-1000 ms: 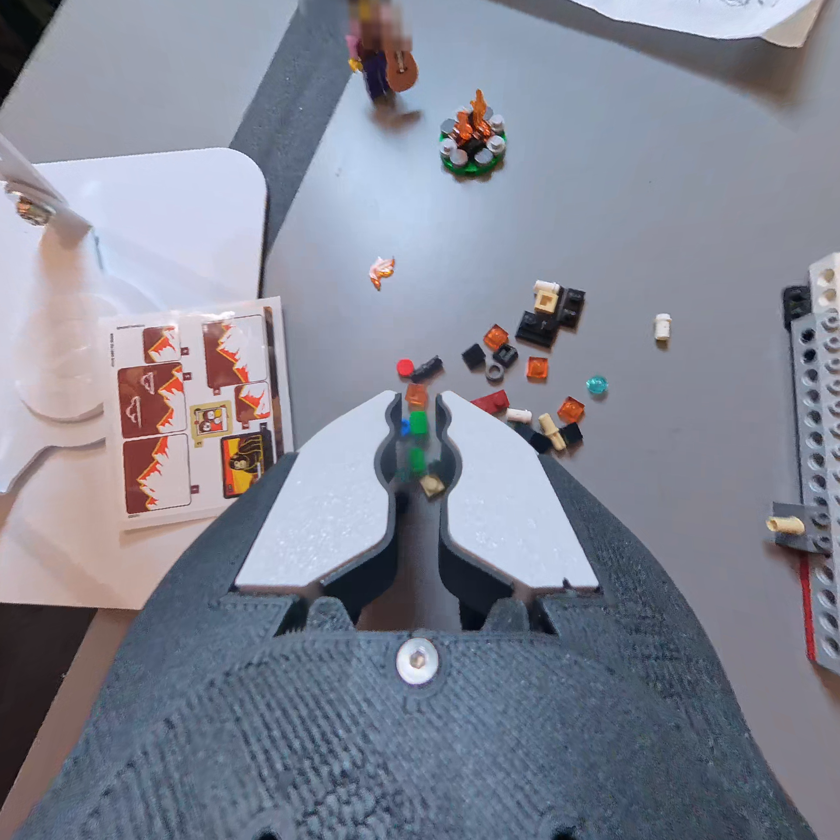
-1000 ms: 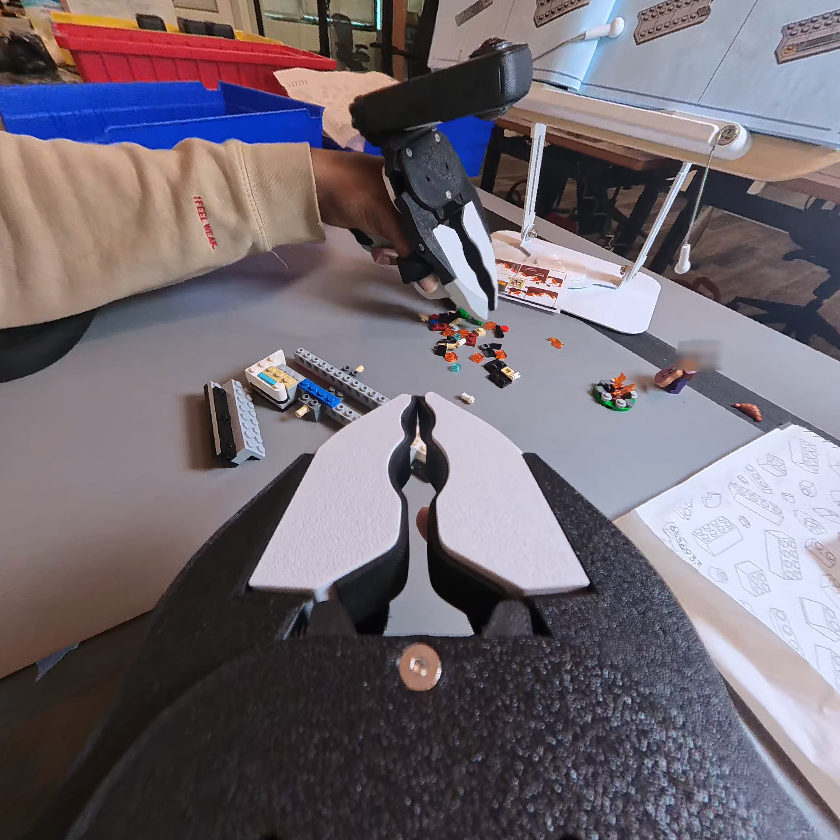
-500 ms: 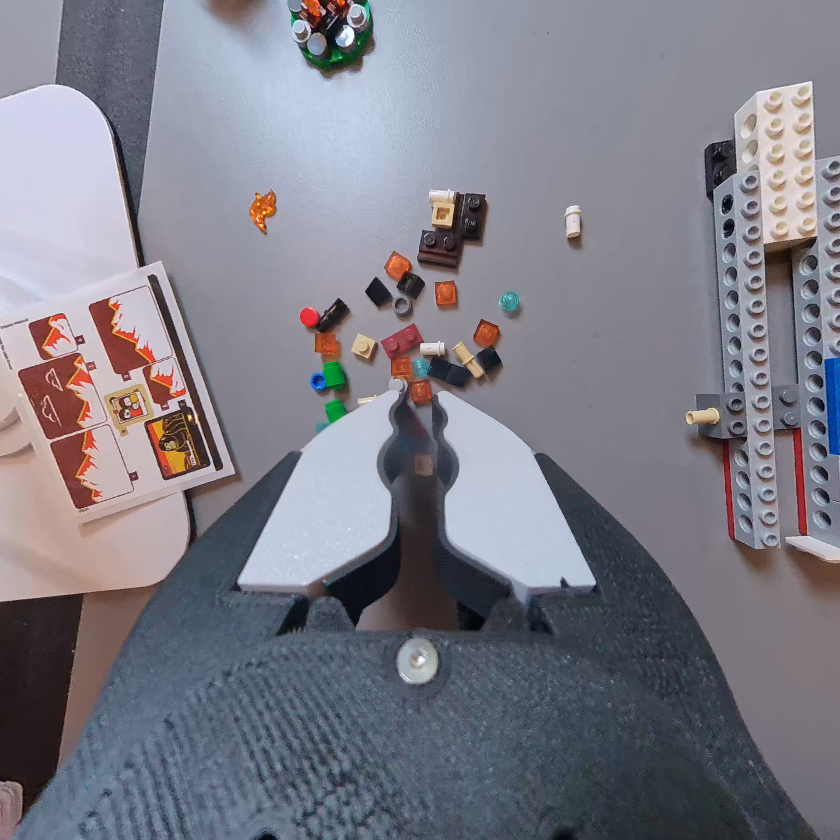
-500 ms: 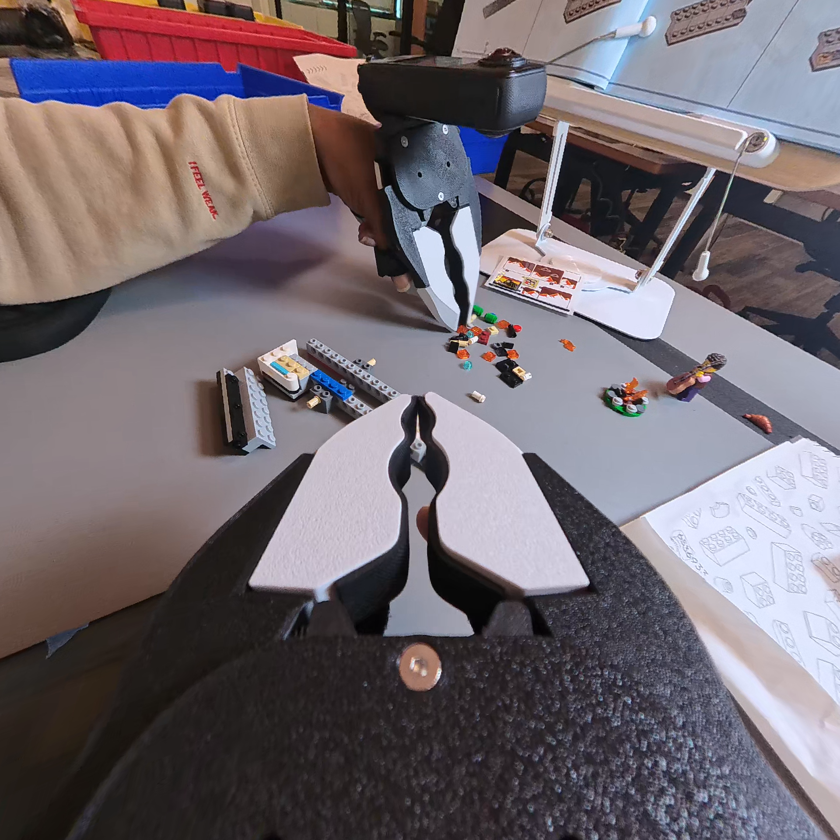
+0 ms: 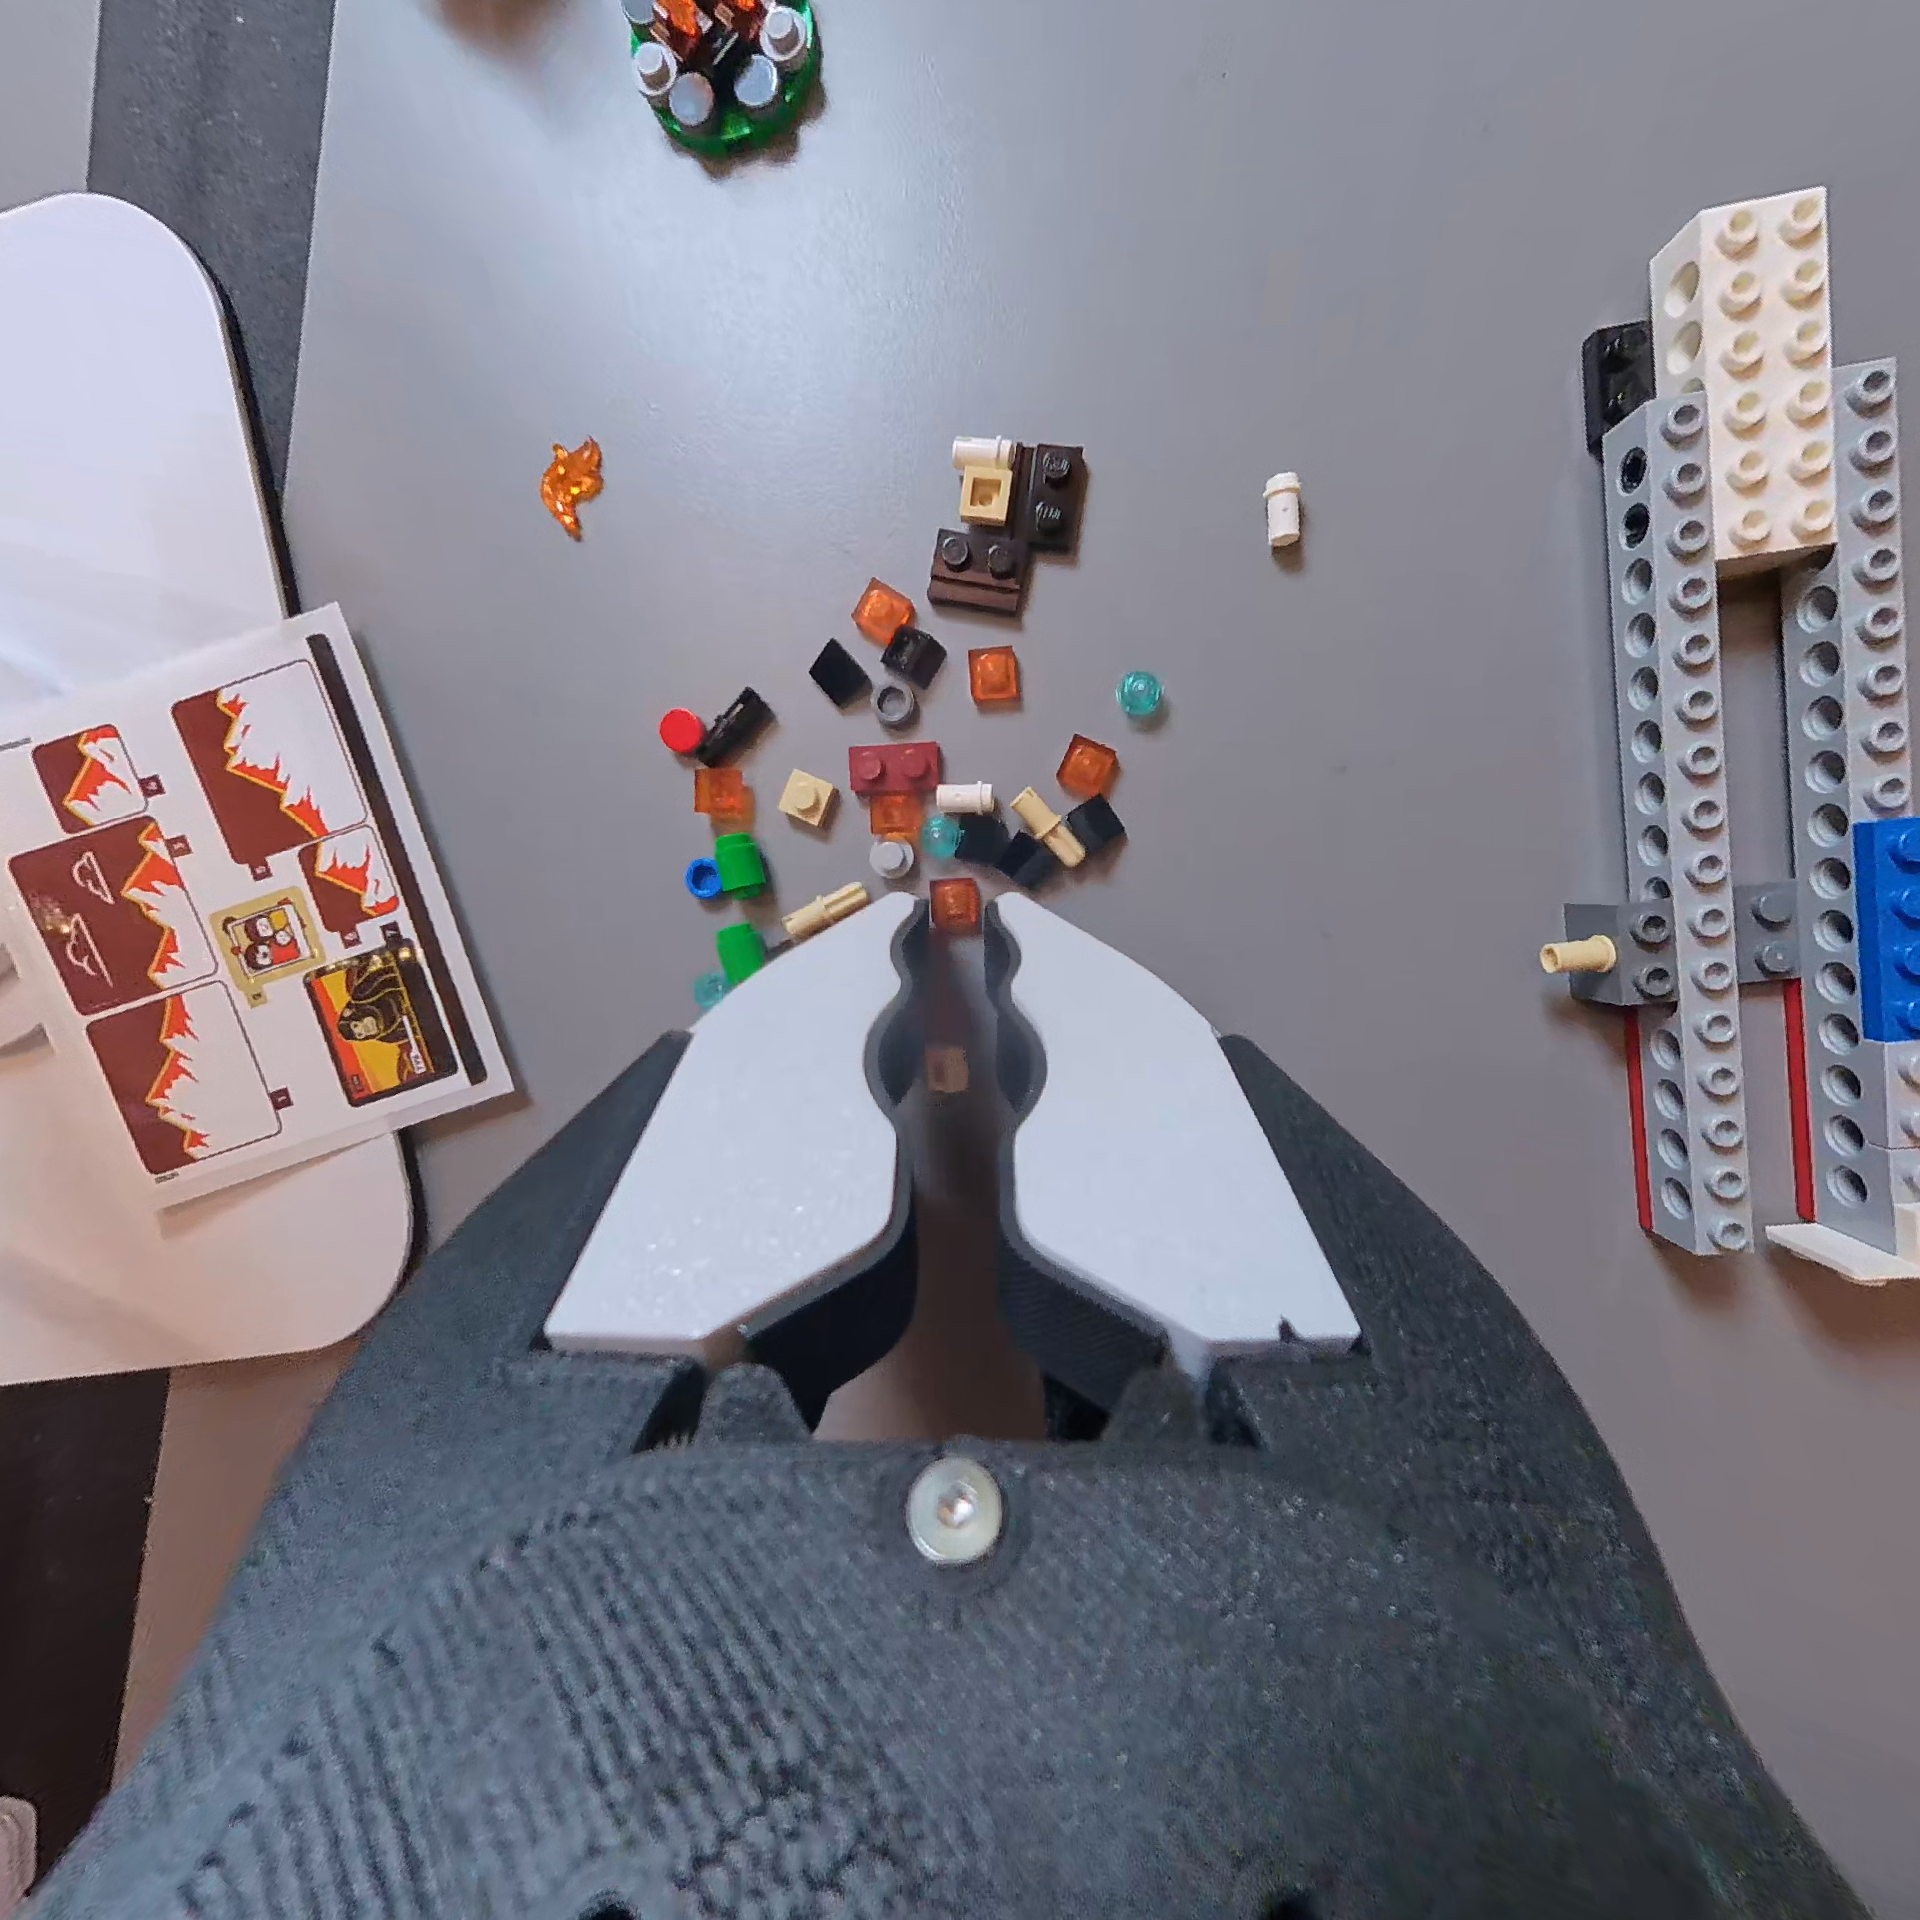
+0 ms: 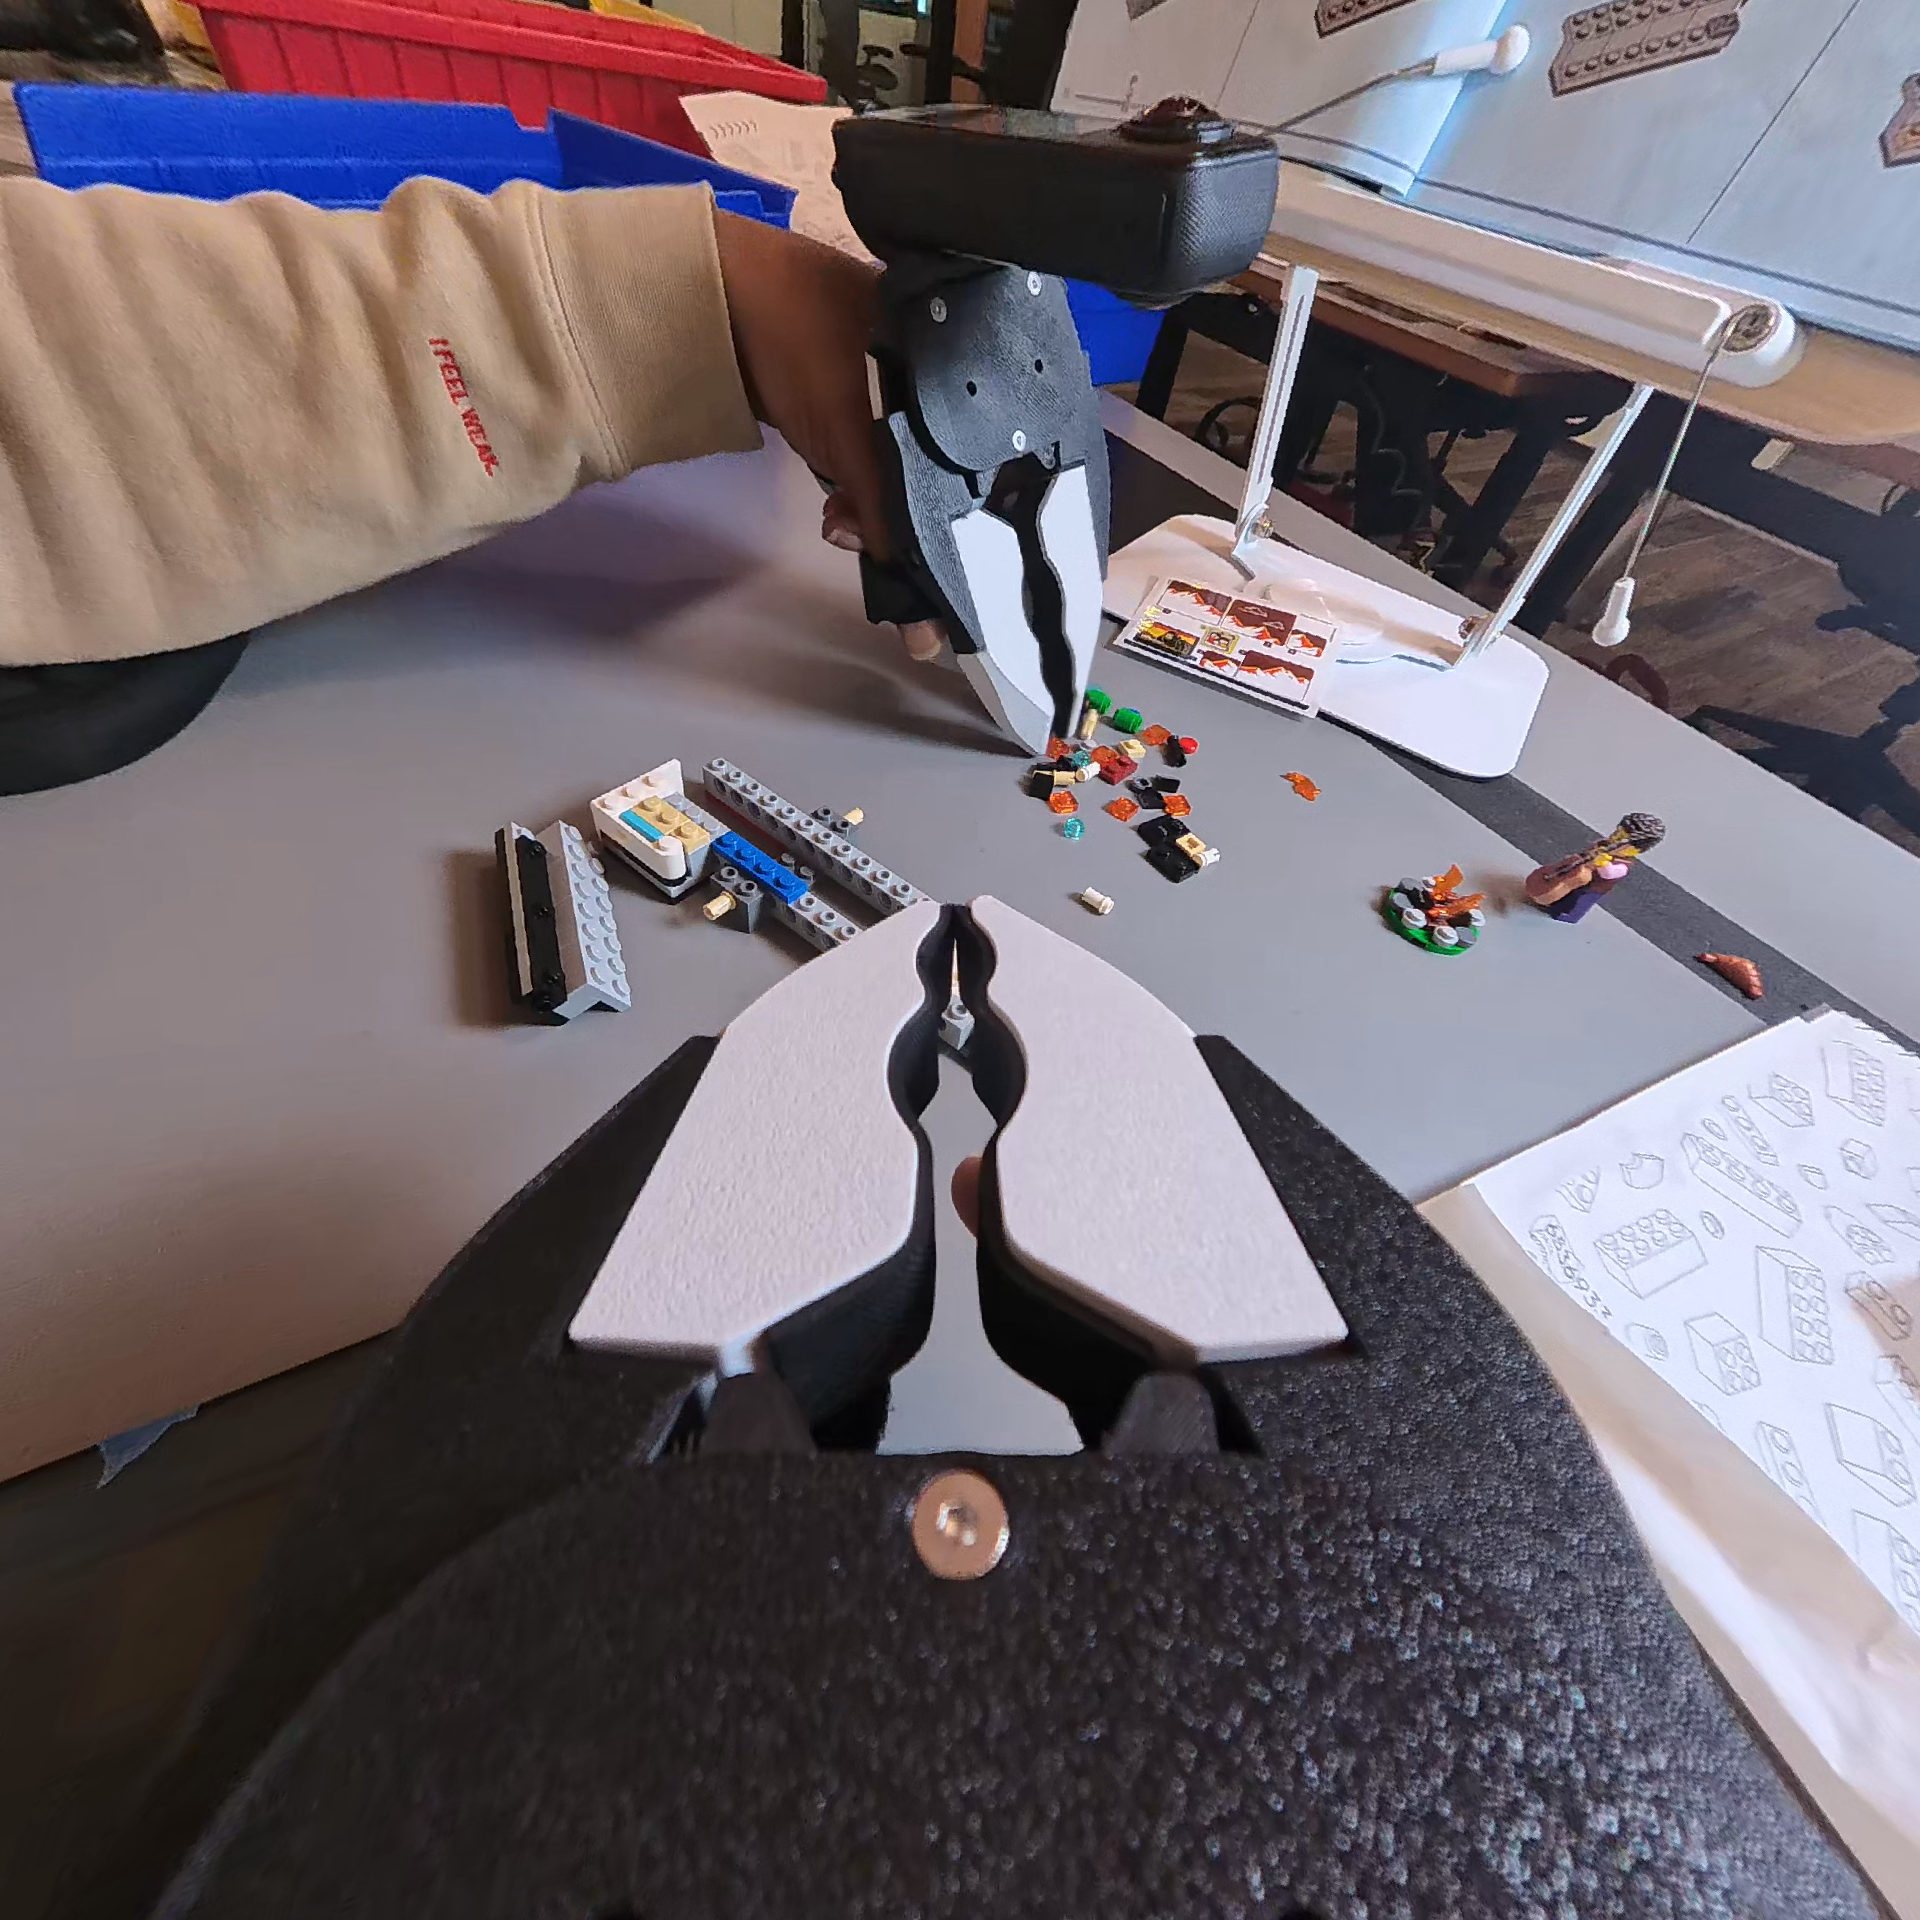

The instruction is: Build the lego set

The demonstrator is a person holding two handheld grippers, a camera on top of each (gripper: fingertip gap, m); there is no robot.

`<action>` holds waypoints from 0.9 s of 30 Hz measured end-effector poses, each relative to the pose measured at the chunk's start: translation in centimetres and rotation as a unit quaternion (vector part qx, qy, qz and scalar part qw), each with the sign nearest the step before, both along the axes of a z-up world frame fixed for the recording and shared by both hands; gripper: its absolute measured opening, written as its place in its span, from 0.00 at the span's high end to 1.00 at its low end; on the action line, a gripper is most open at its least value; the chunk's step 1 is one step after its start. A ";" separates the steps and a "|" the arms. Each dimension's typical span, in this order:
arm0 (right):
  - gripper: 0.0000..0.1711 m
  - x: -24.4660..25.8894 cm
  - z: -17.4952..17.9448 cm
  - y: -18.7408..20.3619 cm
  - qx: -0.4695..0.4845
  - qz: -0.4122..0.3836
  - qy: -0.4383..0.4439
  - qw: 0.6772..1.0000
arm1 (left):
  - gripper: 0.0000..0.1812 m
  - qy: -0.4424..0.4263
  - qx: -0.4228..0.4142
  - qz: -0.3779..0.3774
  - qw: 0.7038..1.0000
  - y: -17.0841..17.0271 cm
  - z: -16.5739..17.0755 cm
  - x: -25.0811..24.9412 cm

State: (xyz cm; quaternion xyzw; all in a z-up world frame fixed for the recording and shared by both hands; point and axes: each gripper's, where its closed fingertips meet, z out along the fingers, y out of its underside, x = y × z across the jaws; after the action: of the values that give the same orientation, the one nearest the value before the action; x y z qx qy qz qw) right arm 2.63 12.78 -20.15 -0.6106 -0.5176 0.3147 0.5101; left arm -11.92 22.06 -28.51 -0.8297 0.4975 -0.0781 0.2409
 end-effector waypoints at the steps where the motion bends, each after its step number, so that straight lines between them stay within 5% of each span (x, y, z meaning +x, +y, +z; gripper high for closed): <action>1: 1.00 0.0 0.0 0.0 0.000 0.001 0.000 1.000 | 0.94 -0.006 -0.003 0.001 1.000 0.0 0.0 0.0; 19: 1.00 -0.1 -0.3 -0.2 0.004 0.005 -0.010 1.000 | 0.96 -0.051 0.001 0.007 0.999 -0.1 0.7 0.3; 27: 0.99 -0.5 -1.0 -1.7 -0.004 0.049 -0.021 0.999 | 0.96 -0.135 -0.063 -0.158 0.976 -10.7 5.2 4.2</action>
State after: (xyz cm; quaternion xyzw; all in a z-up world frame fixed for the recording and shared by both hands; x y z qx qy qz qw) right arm 2.18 11.07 -21.12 -0.5926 -0.5563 0.3287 0.4810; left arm -7.74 11.36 -23.27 -0.7362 0.5791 -0.2574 0.2377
